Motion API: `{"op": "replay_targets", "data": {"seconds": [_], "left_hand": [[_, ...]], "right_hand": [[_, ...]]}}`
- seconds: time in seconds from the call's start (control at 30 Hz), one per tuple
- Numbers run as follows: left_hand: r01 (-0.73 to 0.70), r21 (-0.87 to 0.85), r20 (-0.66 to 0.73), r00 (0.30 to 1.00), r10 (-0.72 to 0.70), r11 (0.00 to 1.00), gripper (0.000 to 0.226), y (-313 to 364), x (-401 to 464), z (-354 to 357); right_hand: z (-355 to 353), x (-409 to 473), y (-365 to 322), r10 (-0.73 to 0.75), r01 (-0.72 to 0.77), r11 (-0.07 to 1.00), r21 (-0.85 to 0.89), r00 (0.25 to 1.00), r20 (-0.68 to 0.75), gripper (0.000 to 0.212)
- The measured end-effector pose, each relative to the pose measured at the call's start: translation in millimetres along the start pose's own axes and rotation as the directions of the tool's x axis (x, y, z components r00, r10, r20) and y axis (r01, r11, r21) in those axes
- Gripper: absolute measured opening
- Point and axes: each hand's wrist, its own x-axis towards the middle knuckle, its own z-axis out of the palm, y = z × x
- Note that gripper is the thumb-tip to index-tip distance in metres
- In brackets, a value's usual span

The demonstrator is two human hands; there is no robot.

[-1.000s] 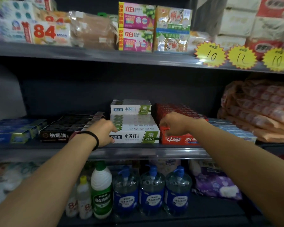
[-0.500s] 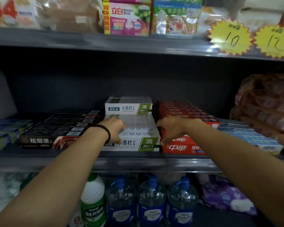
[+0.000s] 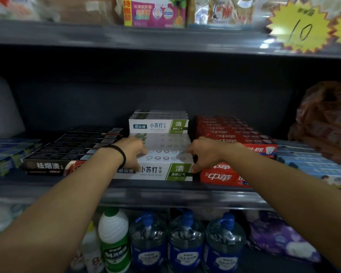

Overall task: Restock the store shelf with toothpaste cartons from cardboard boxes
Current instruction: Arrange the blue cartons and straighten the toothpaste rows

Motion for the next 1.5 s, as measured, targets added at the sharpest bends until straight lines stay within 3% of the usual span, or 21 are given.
{"op": "replay_targets", "data": {"seconds": [0.43,0.63,0.73,1.0,1.5], "left_hand": [[0.026,0.012,0.002,1.0,-0.026,1.0,0.024,4.4,4.6,5.0],[0.121,0.023,0.032,0.992,-0.122,0.992,0.055,-12.6,1.5,-3.8],[0.19,0.026,0.1,0.976,-0.192,0.981,0.058,-22.2,-1.3,-4.4],[0.217,-0.06,0.102,0.972,-0.21,0.974,0.045,-28.7,-4.5,-3.9],[0.201,-0.028,0.119,0.973,-0.196,0.979,0.049,-22.4,-8.3,-6.5]], "right_hand": [[-1.5,-8.1,1.5,0.012,-0.013,1.0,0.021,1.0,0.012,0.048],[-2.9,-5.2,6.5,0.05,-0.049,0.998,0.04,0.999,-0.009,0.065],[-4.8,-0.5,10.9,0.093,-0.094,0.995,0.028,0.995,0.041,0.074],[-8.6,5.7,7.4,0.068,-0.074,0.996,0.055,0.992,0.103,0.06],[-7.5,4.1,8.3,0.048,-0.053,0.998,0.038,0.992,0.113,0.058]]}}
